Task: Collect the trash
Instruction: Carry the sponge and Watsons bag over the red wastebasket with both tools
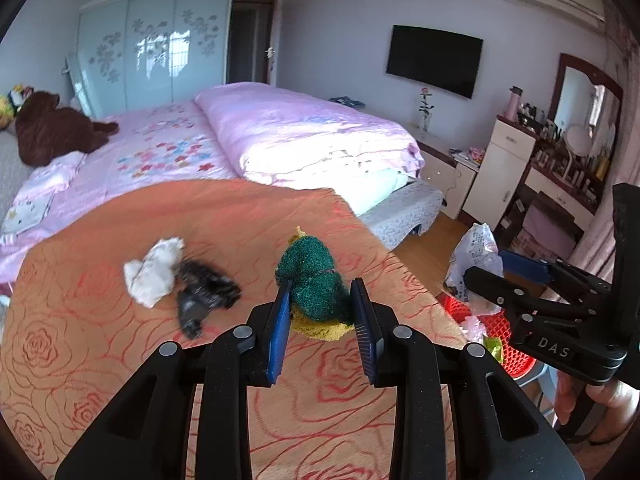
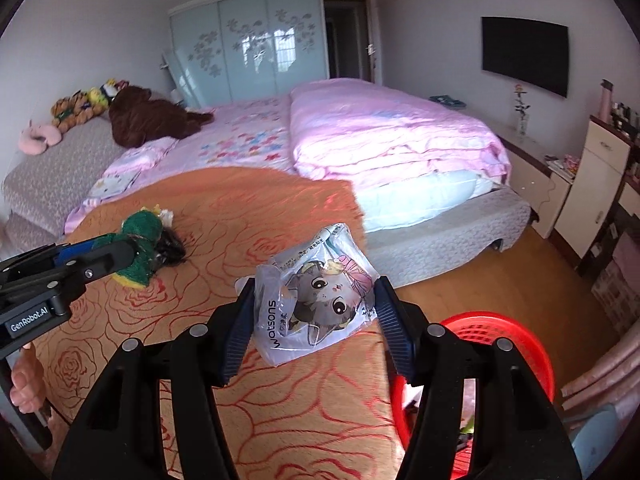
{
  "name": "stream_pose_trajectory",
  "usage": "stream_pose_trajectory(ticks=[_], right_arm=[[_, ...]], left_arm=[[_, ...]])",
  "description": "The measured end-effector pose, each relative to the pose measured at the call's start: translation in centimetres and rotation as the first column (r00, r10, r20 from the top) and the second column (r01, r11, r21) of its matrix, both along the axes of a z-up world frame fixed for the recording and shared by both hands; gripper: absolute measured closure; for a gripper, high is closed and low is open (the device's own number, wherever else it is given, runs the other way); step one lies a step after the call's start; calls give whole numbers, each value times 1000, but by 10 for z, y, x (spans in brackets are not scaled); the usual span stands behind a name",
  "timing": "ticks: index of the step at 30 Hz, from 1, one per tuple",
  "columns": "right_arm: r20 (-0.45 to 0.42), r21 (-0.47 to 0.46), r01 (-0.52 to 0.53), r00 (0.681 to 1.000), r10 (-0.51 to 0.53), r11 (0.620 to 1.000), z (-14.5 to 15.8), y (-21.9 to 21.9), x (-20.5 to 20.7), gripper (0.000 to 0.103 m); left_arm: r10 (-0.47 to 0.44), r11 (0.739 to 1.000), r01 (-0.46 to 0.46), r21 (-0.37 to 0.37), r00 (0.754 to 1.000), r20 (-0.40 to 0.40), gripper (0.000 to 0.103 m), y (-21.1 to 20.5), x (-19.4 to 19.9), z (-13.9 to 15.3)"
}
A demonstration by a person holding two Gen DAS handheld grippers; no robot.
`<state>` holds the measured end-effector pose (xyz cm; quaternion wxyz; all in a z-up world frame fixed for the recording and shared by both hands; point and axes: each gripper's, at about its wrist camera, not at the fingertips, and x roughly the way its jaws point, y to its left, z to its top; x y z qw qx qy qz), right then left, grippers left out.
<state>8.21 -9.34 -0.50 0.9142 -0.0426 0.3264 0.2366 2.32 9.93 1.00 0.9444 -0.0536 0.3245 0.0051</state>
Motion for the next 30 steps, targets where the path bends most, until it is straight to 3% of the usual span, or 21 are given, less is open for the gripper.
stream_pose_trajectory(ticks=[9,19,30], right_arm=[[19,5,72,997,-72,997,11,-34,1,47],[29,-6,145,989,-145,989,14,-67,0,47],[6,-24,242,970,-242,970,4,-111,-7,47]], left_arm=[[-53,998,53,26,999,1,75,-29,14,4],[-128,992,128,4,992,-8,75,-58,24,3],[-242,970,242,13,970,-28,75,-107,36,-4]])
